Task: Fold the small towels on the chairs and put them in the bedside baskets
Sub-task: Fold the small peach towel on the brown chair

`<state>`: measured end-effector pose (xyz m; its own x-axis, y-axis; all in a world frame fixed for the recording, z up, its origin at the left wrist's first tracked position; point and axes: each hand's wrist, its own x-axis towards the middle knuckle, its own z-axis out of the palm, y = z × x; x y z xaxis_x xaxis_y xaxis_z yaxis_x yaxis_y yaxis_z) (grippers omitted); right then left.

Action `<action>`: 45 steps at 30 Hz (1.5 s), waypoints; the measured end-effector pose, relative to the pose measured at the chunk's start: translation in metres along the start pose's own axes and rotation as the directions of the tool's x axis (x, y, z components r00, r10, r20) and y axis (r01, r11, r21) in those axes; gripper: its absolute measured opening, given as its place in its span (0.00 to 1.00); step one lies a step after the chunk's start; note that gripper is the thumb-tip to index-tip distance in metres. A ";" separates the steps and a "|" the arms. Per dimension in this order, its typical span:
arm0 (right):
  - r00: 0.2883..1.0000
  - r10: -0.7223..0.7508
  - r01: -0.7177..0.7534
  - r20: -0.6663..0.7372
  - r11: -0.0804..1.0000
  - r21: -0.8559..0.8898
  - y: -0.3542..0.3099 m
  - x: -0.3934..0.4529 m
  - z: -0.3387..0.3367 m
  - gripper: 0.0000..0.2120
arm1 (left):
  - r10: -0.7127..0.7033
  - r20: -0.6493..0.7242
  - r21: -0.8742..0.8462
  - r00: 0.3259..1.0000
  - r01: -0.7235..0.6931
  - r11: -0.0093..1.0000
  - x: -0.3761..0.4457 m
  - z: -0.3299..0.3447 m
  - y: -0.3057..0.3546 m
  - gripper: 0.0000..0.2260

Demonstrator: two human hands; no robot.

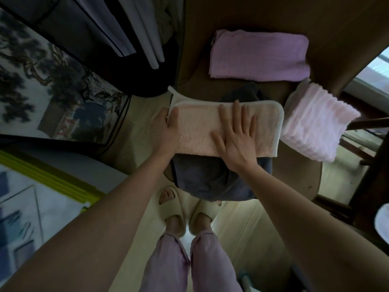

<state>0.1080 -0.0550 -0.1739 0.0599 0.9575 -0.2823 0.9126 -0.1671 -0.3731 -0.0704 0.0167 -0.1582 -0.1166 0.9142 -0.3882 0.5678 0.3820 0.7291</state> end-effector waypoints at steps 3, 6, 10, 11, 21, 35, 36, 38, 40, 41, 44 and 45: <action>1.000 0.022 -0.022 -0.015 0.999 -0.028 -0.006 0.004 0.008 0.34 | 0.040 -0.015 -0.006 0.999 -0.040 0.999 0.009 -0.008 -0.005 0.18; 0.999 0.039 -0.039 -0.008 0.997 -0.061 -0.011 0.007 0.013 0.33 | 0.050 -0.019 0.014 0.999 -0.050 0.999 0.011 -0.011 -0.007 0.18; 0.998 0.036 -0.034 0.055 0.999 -0.040 -0.013 0.010 0.006 0.32 | 0.052 0.011 0.087 0.999 -0.053 0.995 0.009 -0.014 0.005 0.17; 0.996 0.024 -0.024 0.085 1.000 0.003 -0.013 0.009 -0.001 0.31 | 0.055 0.026 0.081 0.998 -0.057 0.995 0.007 -0.017 0.011 0.17; 0.683 0.714 -0.421 -0.152 0.556 0.717 -0.003 -0.065 -0.069 0.12 | 0.115 0.217 -0.175 0.970 -0.077 0.982 -0.035 0.000 0.087 0.12; 0.686 0.647 -0.427 0.334 -0.014 0.904 0.044 -0.044 -0.071 0.01 | 0.158 0.366 -0.055 0.917 -0.148 0.987 -0.061 0.093 0.115 0.08; 0.695 0.632 -0.417 0.342 -0.033 0.908 0.045 -0.043 -0.071 0.02 | 0.144 0.389 -0.058 0.910 -0.132 0.990 -0.063 0.096 0.116 0.07; 0.705 0.608 -0.408 0.364 -0.072 0.910 0.045 -0.043 -0.072 0.02 | 0.120 0.433 -0.030 0.893 -0.119 0.993 -0.065 0.099 0.116 0.08; 0.704 0.598 -0.415 0.383 -0.091 0.905 0.047 -0.041 -0.073 0.02 | 0.111 0.477 0.015 0.872 -0.134 0.991 -0.064 0.098 0.114 0.09; 0.704 0.590 -0.415 0.395 -0.110 0.903 0.049 -0.040 -0.073 0.04 | 0.108 0.503 0.012 0.858 -0.131 0.991 -0.063 0.096 0.113 0.10; 0.738 0.530 -0.424 0.418 -0.117 0.898 0.048 -0.035 -0.077 0.22 | 0.093 0.623 -0.033 0.776 -0.092 0.995 -0.061 0.082 0.110 0.13; 0.751 0.519 -0.455 0.409 -0.043 0.890 0.046 -0.032 -0.079 0.26 | 0.104 0.660 -0.033 0.744 -0.109 0.993 -0.059 0.075 0.110 0.13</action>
<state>0.1800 -0.0745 -0.1118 0.3532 0.5356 -0.7670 -0.4266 -0.6375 -0.6416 0.0605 -0.0057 -0.0974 0.5097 0.6307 -0.5851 0.5496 0.2846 0.7855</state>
